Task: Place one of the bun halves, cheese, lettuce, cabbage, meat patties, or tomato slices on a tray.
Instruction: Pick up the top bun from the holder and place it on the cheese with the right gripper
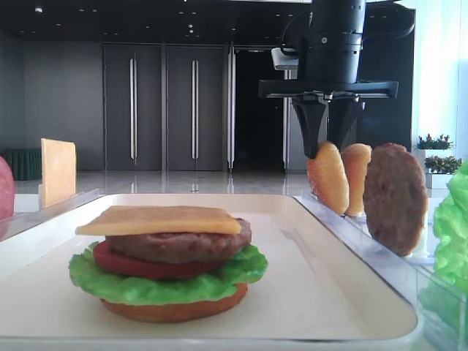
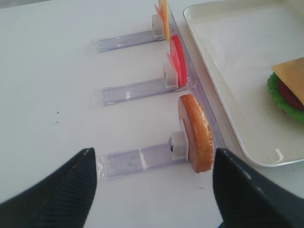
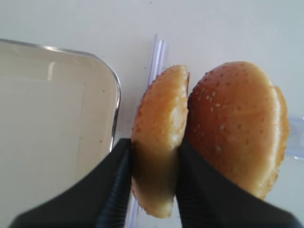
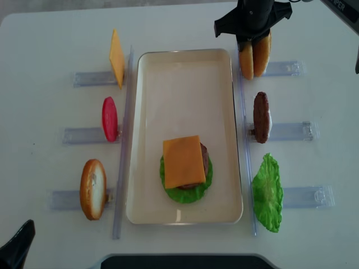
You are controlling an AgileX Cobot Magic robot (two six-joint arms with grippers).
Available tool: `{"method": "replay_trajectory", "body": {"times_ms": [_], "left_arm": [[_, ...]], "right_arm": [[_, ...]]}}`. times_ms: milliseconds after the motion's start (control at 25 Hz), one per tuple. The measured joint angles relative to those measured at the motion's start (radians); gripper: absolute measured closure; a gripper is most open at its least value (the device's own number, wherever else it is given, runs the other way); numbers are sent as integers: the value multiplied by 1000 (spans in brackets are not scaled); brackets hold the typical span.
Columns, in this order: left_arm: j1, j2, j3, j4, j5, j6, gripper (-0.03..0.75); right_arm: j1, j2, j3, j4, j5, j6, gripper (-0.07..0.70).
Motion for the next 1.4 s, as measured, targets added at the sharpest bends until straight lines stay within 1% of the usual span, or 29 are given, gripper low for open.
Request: {"method": "replay_trajectory", "body": {"times_ms": [120,200,320,680,960,1040,1160,1280,1400], "left_arm": [[0,0,0,0,0,0,136],[0,0,0,0,0,0,136],[0,0,0,0,0,0,136],[0,0,0,0,0,0,136],[0,0,0,0,0,0,136],[0,0,0,0,0,0,136],[0,0,0,0,0,0,136],[0,0,0,0,0,0,136],[0,0,0,0,0,0,136]], "right_arm": [[0,-12,-5,7,26,-4,437],[1,-22,-25,18,62,-6,437],[2,-36,-74,29,87,-8,437],[12,-56,-247,55,92,-33,451],[12,-83,-262,68,92,-37,461],[12,-96,-253,82,92,-37,461],[16,-135,-204,101,92,-36,464],[32,-190,-110,103,92,-35,465],[55,-260,19,103,92,-29,465]]}}
